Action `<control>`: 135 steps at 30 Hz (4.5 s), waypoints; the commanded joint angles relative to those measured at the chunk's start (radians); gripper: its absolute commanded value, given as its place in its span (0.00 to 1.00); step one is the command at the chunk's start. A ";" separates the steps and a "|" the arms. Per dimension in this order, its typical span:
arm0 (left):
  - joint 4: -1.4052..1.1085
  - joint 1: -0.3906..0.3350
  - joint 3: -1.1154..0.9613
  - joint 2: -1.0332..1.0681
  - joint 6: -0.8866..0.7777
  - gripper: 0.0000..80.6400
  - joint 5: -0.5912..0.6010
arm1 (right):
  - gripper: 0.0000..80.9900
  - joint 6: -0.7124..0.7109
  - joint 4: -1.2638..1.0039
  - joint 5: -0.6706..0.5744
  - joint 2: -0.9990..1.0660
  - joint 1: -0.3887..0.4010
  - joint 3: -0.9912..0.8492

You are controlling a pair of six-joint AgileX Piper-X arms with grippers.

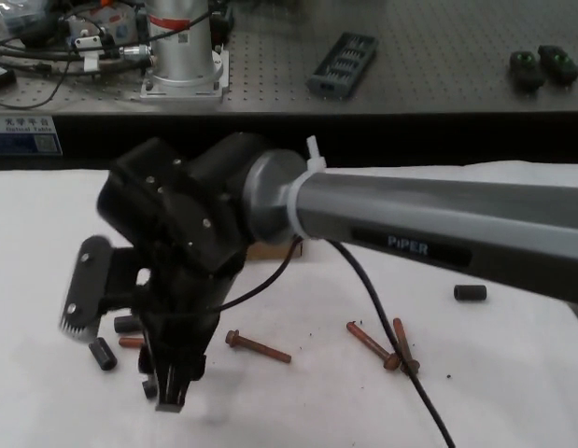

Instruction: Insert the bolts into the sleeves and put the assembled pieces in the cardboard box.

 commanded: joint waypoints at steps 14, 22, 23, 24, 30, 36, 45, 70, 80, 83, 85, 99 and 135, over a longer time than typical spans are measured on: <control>0.123 0.000 -0.010 -0.093 -0.009 0.51 -0.008 | 0.55 -0.239 -0.044 -0.031 0.020 0.032 -0.001; 0.138 0.000 -0.011 -0.136 -0.009 0.51 -0.008 | 0.50 -0.246 -0.059 -0.031 0.050 0.032 0.001; 0.143 0.000 -0.011 -0.139 -0.009 0.51 -0.008 | 0.50 -0.246 -0.059 -0.031 0.054 0.032 0.001; 0.147 0.000 -0.011 -0.138 -0.009 0.51 -0.008 | 0.50 -0.246 -0.059 -0.031 0.058 0.032 0.001; 0.162 0.000 -0.011 -0.138 -0.009 0.51 -0.008 | 0.50 -0.246 -0.059 -0.034 0.088 0.022 0.009; 0.162 0.000 -0.011 -0.138 -0.009 0.51 -0.008 | 0.50 -0.246 -0.059 -0.030 0.106 0.000 0.010; 0.162 0.000 -0.011 -0.138 -0.009 0.51 -0.008 | 0.36 -0.246 -0.068 -0.030 0.106 -0.031 0.010; 0.161 0.000 -0.011 -0.138 -0.007 0.51 -0.008 | 0.26 -0.181 0.099 -0.048 0.106 -0.003 0.010; 0.161 0.000 -0.011 -0.138 -0.007 0.51 -0.008 | 0.26 -0.040 0.310 -0.056 0.106 -0.081 0.010; 0.161 0.000 -0.011 -0.138 -0.007 0.51 -0.008 | 0.26 -0.038 0.331 -0.051 0.106 -0.091 0.010; 0.161 0.000 -0.011 -0.138 -0.007 0.51 -0.008 | 0.26 -0.038 0.351 -0.048 0.106 -0.090 0.010; 0.161 0.000 -0.011 -0.138 -0.007 0.51 -0.008 | 0.45 -0.073 0.305 -0.049 0.106 -0.008 0.010; 0.161 0.000 -0.011 -0.138 -0.007 0.51 -0.008 | 0.45 -0.121 0.151 0.023 0.099 0.030 -0.072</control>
